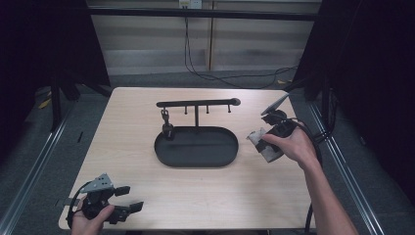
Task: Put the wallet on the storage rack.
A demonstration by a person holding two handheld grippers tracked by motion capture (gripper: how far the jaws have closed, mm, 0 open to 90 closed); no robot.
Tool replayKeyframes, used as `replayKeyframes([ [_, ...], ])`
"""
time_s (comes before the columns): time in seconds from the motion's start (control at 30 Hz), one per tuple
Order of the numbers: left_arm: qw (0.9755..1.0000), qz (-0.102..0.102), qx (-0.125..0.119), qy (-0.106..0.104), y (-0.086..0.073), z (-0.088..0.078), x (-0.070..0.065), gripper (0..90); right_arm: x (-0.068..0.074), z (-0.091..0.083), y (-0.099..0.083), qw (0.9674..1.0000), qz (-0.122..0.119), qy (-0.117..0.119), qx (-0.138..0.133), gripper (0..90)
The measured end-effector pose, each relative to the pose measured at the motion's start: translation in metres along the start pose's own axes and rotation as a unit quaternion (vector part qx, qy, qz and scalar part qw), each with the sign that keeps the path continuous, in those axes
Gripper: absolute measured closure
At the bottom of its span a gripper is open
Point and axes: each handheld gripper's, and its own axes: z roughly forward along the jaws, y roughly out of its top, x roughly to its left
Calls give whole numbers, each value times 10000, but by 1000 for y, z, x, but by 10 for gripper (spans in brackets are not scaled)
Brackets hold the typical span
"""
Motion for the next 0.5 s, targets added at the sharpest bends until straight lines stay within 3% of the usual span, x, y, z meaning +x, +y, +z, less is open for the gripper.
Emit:
replayKeyframes([
  [0.1,10000,5,-9,10,0,-1,-1,190,6,0,7,9997,-4,209,-132,332],
  [0.5,10000,33,-9,-25,-1,-1,-1,192,16,7,23,9976,26,536,-431,333],
])
